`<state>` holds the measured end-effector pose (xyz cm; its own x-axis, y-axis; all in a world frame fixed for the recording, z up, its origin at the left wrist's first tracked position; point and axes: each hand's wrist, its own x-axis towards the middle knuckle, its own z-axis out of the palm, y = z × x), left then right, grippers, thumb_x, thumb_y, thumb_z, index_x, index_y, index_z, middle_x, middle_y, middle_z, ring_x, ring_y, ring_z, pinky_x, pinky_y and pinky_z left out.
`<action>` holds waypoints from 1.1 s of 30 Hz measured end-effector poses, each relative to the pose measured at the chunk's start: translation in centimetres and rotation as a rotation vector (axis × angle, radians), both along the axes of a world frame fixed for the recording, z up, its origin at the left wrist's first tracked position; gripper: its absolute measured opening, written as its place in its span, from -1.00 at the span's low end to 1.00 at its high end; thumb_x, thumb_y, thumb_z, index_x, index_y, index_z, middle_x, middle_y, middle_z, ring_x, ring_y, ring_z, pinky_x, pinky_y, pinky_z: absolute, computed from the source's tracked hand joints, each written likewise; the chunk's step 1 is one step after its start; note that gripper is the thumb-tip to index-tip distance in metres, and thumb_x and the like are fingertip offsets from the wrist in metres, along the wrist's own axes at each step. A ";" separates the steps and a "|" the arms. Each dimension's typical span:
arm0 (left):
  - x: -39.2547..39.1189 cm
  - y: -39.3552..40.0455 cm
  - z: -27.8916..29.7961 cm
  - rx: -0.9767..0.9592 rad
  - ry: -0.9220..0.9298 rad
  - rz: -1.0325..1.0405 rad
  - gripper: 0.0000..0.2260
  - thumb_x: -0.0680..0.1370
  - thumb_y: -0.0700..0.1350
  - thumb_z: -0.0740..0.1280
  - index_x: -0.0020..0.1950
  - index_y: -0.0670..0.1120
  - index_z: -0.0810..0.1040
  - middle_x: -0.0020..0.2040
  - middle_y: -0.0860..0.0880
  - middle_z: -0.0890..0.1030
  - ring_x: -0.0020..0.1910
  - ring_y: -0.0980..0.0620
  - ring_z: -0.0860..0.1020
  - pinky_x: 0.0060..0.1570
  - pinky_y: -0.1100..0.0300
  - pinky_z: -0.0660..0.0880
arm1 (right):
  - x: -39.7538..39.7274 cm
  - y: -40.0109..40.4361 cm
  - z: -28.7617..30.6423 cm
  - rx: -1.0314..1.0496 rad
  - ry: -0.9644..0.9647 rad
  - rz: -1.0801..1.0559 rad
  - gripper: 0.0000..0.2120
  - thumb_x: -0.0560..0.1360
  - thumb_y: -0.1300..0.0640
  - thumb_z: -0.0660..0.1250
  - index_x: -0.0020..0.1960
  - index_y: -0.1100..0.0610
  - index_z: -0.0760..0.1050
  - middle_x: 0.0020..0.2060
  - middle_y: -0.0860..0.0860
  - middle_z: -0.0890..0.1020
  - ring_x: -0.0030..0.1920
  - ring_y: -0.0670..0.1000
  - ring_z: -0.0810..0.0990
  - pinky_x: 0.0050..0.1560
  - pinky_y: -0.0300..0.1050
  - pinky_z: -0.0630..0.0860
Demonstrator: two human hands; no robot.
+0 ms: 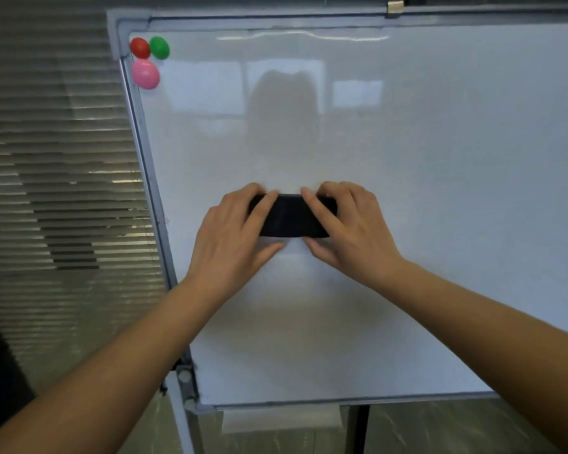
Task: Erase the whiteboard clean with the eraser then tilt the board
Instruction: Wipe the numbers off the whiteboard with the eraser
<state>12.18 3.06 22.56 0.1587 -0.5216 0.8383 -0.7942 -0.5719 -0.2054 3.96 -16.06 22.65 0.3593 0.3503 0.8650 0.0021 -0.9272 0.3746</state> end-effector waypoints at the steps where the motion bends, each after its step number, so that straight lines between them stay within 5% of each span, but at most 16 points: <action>1: 0.2 0.0 -0.8 0.005 -0.019 0.001 -0.50 0.44 -0.10 0.47 0.34 -0.25 0.50 0.23 -0.25 0.53 0.13 -0.26 0.52 -0.12 -0.08 0.50 | 0.1 0.0 -0.9 -0.001 0.004 0.003 -0.53 0.43 0.06 0.40 0.27 0.29 0.51 0.06 0.27 0.59 0.04 0.29 0.57 0.00 0.11 0.48; 4: 0.6 0.1 -3.5 -0.005 -0.031 0.001 -0.55 0.44 -0.22 0.45 0.32 -0.24 0.51 0.22 -0.24 0.54 0.20 -0.25 0.51 -0.02 -0.08 0.46 | 0.2 -0.1 -3.7 0.017 -0.001 0.023 -0.56 0.45 0.07 0.40 0.27 0.26 0.52 0.04 0.24 0.60 0.04 0.27 0.59 0.01 0.10 0.48; 13: -0.7 0.9 -13.9 0.023 0.091 0.032 -0.48 0.40 -0.10 0.50 0.31 -0.17 0.44 0.24 -0.17 0.54 0.26 -0.11 0.42 0.18 -0.02 0.30 | 0.1 0.8 -13.4 0.032 0.063 0.071 -0.59 0.45 0.07 0.37 0.25 0.20 0.43 0.04 0.20 0.60 0.08 0.19 0.50 0.06 0.09 0.41; 19: -1.9 1.8 -20.2 0.139 0.150 0.082 -0.39 0.28 -0.12 0.60 0.23 -0.17 0.40 0.11 -0.18 0.62 0.17 -0.08 0.43 0.10 0.01 0.33 | -0.2 1.7 -19.7 -0.068 0.208 -0.001 -0.60 0.28 0.07 0.50 0.08 0.18 0.63 0.00 0.12 0.64 0.02 0.13 0.50 0.04 0.03 0.40; 27: -2.8 2.6 -24.9 0.315 0.326 0.204 -0.46 0.10 -0.05 0.67 0.03 -0.15 0.67 0.02 -0.12 0.65 0.01 -0.08 0.57 -0.18 0.05 0.58 | -0.6 2.7 -25.5 -0.095 0.360 -0.040 -0.65 0.34 0.11 0.39 0.12 0.13 0.56 0.04 0.08 0.61 -0.03 0.11 0.57 0.03 0.01 0.40; 33: -3.4 2.6 -26.8 0.367 0.405 0.260 -0.39 0.06 -0.20 0.67 0.10 -0.12 0.67 0.07 -0.12 0.65 0.00 -0.09 0.64 -0.15 0.07 0.58 | -0.8 4.1 -26.9 -0.011 0.465 -0.130 -0.63 0.25 0.13 0.50 0.06 0.09 0.61 -0.03 0.10 0.62 -0.11 0.10 0.58 -0.06 -0.01 0.52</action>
<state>8.83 5.71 -4.21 0.5886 -0.6668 0.4572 -0.6945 -0.7065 -0.1364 3.14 -11.94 -4.29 0.7488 0.2845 0.5986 0.0557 -0.9270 0.3709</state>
